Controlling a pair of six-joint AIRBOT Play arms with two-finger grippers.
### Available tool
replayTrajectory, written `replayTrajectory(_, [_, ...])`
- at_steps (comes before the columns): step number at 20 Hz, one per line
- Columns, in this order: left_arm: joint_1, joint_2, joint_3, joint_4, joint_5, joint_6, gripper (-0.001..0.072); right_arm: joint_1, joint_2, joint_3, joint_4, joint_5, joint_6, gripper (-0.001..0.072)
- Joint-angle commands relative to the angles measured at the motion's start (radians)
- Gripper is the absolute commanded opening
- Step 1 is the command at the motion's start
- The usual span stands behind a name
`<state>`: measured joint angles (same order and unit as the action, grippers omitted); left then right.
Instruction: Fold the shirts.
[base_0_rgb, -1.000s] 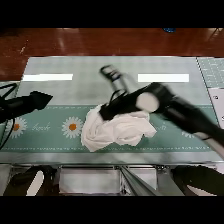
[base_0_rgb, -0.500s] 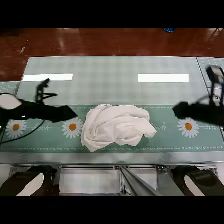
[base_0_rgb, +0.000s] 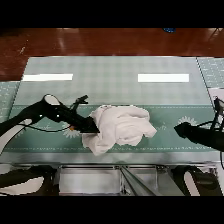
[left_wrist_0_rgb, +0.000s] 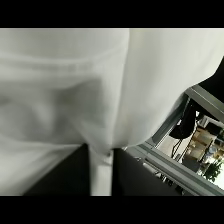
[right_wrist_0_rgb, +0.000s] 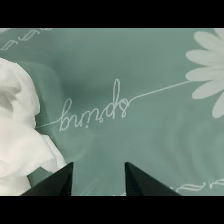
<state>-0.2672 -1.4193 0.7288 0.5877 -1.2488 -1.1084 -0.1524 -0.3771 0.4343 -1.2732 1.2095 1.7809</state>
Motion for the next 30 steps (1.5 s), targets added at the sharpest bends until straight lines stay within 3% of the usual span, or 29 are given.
replayTrajectory(1, [-0.055,-0.045,0.066,-0.026,-0.018,0.043,0.0016,-0.016,0.009,-0.089,0.101,0.032,-0.006,0.0397])
replayTrajectory(6, [-0.004,-0.005,0.188,-0.015,-0.038,0.038,0.0016,-0.016,-0.024,-0.217,0.281,-0.055,-0.067,0.0397])
replayTrajectory(10, [0.024,-0.005,0.217,-0.015,-0.043,0.035,0.0015,-0.015,-0.237,-0.207,0.404,-0.220,-0.254,0.0393])
replayTrajectory(12, [0.024,-0.006,0.217,-0.012,-0.043,0.014,0.0016,-0.015,-0.387,-0.201,0.438,-0.220,-0.357,0.0394])
replayTrajectory(14, [0.024,-0.006,0.217,-0.012,-0.043,0.011,0.0016,-0.008,-0.513,-0.201,0.584,-0.212,-0.503,0.0394])
replayTrajectory(16, [0.024,-0.008,0.217,-0.012,-0.042,0.011,0.0016,0.029,-0.600,-0.192,0.707,-0.256,-0.583,0.0393])
replayTrajectory(19, [0.024,-0.008,0.217,-0.012,-0.042,0.011,0.0016,0.122,-0.697,-0.118,0.716,-0.335,-0.585,0.0393])
replayTrajectory(20, [0.025,-0.007,0.218,-0.011,-0.042,0.012,0.0016,0.151,-0.723,-0.084,0.716,-0.340,-0.586,0.0319])
replayTrajectory(21, [0.037,-0.007,0.222,-0.008,-0.047,0.012,0.0016,0.180,-0.746,-0.042,0.715,-0.327,-0.615,0.0093])
replayTrajectory(22, [0.058,-0.006,0.234,-0.008,-0.061,0.012,0.0016,0.201,-0.754,0.000,0.714,-0.294,-0.653,0.0020])
replayTrajectory(24, [0.115,0.008,0.293,-0.008,-0.104,0.012,0.0015,0.209,-0.731,0.123,0.694,-0.185,-0.658,0.0019])
replayTrajectory(30, [0.315,0.134,0.772,-0.009,-0.017,-0.135,0.0015,0.209,-0.616,0.953,0.277,-0.022,-0.404,0.0019])
